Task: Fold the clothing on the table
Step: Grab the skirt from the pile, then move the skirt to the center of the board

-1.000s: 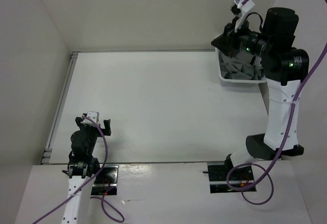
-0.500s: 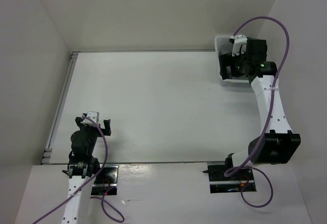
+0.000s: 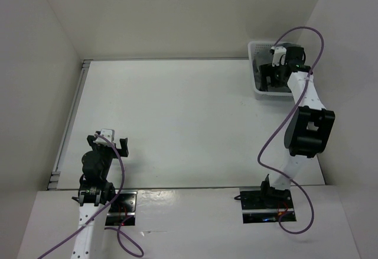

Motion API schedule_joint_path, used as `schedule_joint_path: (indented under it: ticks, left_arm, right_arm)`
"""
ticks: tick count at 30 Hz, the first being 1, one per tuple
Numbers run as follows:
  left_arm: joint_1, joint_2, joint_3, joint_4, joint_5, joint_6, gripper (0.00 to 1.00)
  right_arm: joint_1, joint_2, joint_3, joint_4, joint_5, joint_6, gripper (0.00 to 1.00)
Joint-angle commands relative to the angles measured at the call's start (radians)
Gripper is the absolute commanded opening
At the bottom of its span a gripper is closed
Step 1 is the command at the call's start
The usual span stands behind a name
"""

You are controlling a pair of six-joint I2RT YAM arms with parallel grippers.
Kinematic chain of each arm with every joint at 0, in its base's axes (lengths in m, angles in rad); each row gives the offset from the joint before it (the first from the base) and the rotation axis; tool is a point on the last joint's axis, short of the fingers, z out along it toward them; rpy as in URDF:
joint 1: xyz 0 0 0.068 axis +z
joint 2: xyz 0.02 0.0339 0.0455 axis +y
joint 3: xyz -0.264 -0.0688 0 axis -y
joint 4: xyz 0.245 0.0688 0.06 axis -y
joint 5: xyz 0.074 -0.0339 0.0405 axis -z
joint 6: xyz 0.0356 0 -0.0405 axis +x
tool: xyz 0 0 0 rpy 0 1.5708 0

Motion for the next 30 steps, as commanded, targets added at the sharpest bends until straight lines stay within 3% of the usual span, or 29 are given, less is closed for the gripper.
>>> schedule_joint_path:
  ticks: [1,8,17,19,20,21,22,23,30]
  left_arm:
    - [-0.004,-0.136,-0.038,0.031,-0.003,0.014,1.00]
    - [-0.004,-0.136,-0.038,0.031,-0.003,0.014,1.00]
    - [-0.004,-0.136,-0.038,0.031,-0.003,0.014,1.00]
    - [-0.004,-0.136,-0.038,0.031,-0.003,0.014,1.00]
    - [-0.004,-0.136,-0.038,0.031,-0.003,0.014,1.00]
    - [-0.004,-0.136,-0.038,0.031,-0.003,0.014,1.00]
    - [-0.004,-0.136,-0.038,0.031,-0.003,0.014,1.00]
    - [-0.004,-0.136,-0.038,0.031,-0.003,0.014,1.00]
    - [-0.004,-0.136,-0.038,0.031,-0.003,0.014,1.00]
  right_arm:
    - [-0.008,0.050,0.101,0.057,-0.042,-0.013,0.98]
    - [-0.008,0.229,0.247,0.066,-0.053,-0.004,0.98]
    - [0.012,0.346,0.350,0.057,-0.013,-0.004,0.96]
    - [0.012,0.386,0.388,0.020,-0.013,-0.004,0.82]
    - [0.012,0.398,0.403,-0.003,-0.013,-0.004,0.67]
    - [0.012,0.410,0.422,-0.017,-0.013,-0.004,0.44]
    - [0.012,0.420,0.463,-0.032,0.000,0.019,0.05]
    - [0.012,0.420,0.477,-0.041,0.000,0.030,0.00]
    - [0.003,0.176,0.693,-0.129,-0.117,0.077,0.00]
